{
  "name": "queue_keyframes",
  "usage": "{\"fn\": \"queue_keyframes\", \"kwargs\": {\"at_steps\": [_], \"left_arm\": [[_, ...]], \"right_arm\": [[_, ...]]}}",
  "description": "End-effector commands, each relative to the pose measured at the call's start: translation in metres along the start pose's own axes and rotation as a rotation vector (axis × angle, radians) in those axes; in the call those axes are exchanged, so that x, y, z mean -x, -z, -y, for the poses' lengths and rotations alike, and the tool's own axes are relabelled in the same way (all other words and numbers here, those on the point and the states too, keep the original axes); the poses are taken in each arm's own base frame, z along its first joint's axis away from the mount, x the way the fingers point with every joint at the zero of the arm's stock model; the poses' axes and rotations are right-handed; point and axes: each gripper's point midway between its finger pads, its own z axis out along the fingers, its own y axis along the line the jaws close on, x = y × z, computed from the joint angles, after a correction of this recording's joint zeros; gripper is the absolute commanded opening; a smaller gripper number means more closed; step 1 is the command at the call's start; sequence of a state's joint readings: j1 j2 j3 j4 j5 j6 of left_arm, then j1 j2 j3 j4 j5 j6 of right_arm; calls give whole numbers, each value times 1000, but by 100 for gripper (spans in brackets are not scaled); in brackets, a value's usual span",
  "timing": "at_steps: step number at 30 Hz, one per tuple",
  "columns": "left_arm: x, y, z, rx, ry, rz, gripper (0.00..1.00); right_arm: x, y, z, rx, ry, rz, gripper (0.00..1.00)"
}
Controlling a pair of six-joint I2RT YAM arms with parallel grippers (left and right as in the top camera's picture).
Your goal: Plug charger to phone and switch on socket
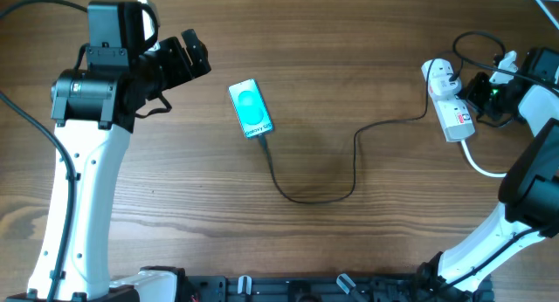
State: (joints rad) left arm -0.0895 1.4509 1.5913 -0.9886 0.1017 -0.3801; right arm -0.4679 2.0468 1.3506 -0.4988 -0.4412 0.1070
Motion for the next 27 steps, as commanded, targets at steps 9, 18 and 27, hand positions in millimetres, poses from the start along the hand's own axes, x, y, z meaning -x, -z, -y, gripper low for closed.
{"fn": "queue_keyframes", "kwargs": {"at_steps": [9,18,27], "left_arm": [[2,4,-1,4,-4,12,100],[2,4,-1,4,-4,12,100],[2,4,-1,4,-4,12,100]], "right_arm": [[-8,-1,-9,5,45,-29,4],[-16,-11,-15,-60,109,-46,4],[-17,-11,-8,-107,177,-54,4]]}}
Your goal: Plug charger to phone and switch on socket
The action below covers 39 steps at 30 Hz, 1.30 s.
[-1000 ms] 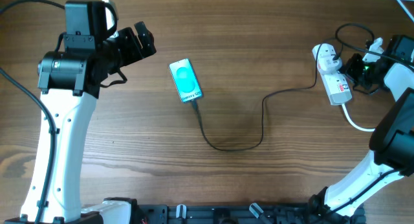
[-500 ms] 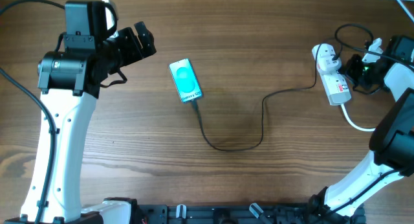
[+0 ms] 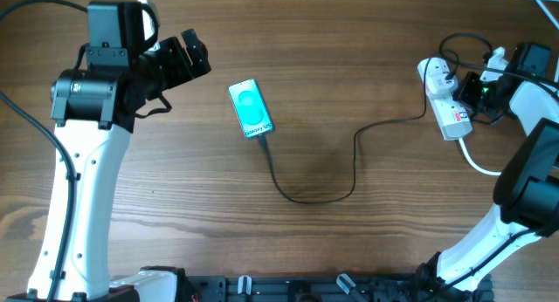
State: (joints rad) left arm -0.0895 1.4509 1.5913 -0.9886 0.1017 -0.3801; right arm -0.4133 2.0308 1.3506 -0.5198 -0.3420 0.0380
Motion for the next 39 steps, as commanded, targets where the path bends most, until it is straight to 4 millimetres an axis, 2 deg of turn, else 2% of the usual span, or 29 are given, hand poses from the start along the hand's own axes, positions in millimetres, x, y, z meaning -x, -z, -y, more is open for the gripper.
{"fn": "queue_keyframes", "kwargs": {"at_steps": [1,13,19,25,29,34,36,39], "left_arm": [[2,4,-1,4,-4,12,100],[2,4,-1,4,-4,12,100],[2,4,-1,3,-4,12,100],[2,4,-1,3,-4,12,100],[2,4,-1,3,-4,12,100],[2,4,-1,4,-4,12,100],[2,4,-1,4,-4,12,100],[2,4,-1,3,-4,12,100]], "right_arm": [[-11,-8,-3,-24,86,-35,5],[-12,-11,-12,-12,273,-39,4],[-1,-8,-13,-19,232,2,4],[22,18,-17,-24,166,87,4],[34,36,-12,-30,109,140,4],[32,36,-11,-30,80,133,4],[26,33,0,-84,-6,124,4],[21,29,3,-90,-38,111,4]]}}
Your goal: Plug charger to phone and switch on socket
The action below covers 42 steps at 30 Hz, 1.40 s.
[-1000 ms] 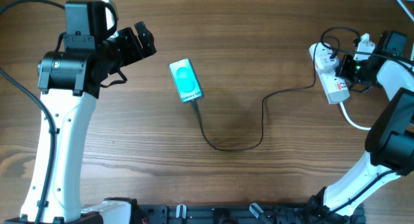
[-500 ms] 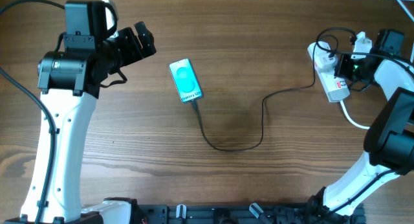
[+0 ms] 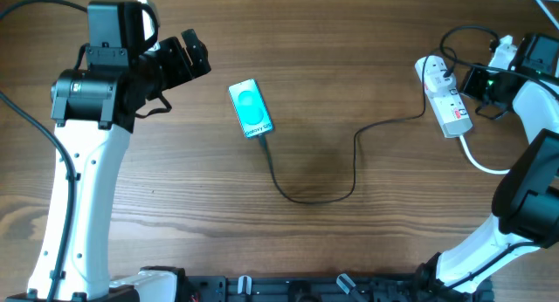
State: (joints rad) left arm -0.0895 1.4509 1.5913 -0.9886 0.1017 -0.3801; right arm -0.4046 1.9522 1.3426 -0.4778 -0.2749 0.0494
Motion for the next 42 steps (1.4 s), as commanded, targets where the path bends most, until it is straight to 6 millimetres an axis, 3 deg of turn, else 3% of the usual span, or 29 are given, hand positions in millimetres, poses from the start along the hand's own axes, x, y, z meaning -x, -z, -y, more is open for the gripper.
{"fn": "queue_keyframes", "kwargs": {"at_steps": [1,13,29,30,31,35,37,42], "left_arm": [[2,4,-1,3,-4,12,100],[2,4,-1,3,-4,12,100],[2,4,-1,4,-4,12,100],[2,4,-1,4,-4,12,100],[2,4,-1,4,-4,12,100],[2,4,-1,4,-4,12,100],[2,4,-1,4,-4,12,100],[2,4,-1,4,-4,12,100]], "right_arm": [[-3,2,6,-32,-72,0,4],[-17,-19,2,-9,-243,-50,4],[-17,-22,-2,6,-301,-55,5],[-16,-22,0,-2,-299,-49,10],[-15,-22,2,-15,-298,-43,23],[-11,-22,11,-65,-292,-18,45],[-11,-22,14,-79,-287,-15,61],[-12,-21,21,-121,-279,-12,64]]}}
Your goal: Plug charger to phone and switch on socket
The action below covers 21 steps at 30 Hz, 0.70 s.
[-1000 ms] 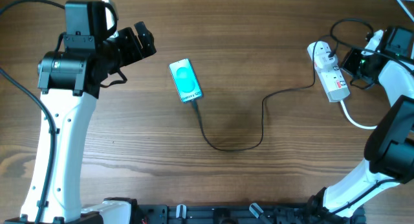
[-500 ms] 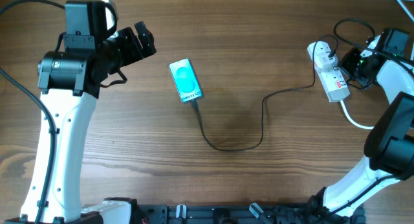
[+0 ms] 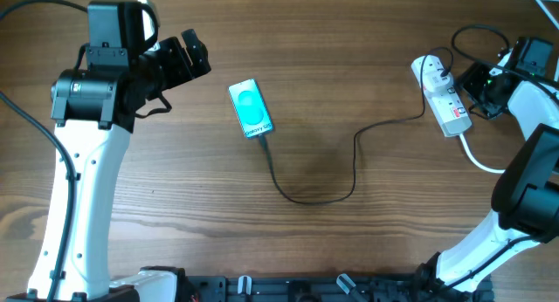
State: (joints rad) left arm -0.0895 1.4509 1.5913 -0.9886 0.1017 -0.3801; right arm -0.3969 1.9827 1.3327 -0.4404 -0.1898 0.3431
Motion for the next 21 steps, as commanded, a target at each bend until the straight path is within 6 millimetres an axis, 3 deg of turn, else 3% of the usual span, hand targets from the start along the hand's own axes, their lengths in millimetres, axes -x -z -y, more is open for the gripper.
{"fn": "queue_keyframes", "kwargs": {"at_steps": [1,5,15,21], "left_arm": [[2,4,-1,4,-4,12,100],[2,4,-1,4,-4,12,100],[2,4,-1,3,-4,12,100],[2,4,-1,4,-4,12,100]], "right_arm": [[-8,-9,8,-43,27,-20,64],[-8,-9,18,-97,54,-20,69],[-11,-9,18,-95,133,-34,69],[-10,-9,17,-89,239,-35,76]]}}
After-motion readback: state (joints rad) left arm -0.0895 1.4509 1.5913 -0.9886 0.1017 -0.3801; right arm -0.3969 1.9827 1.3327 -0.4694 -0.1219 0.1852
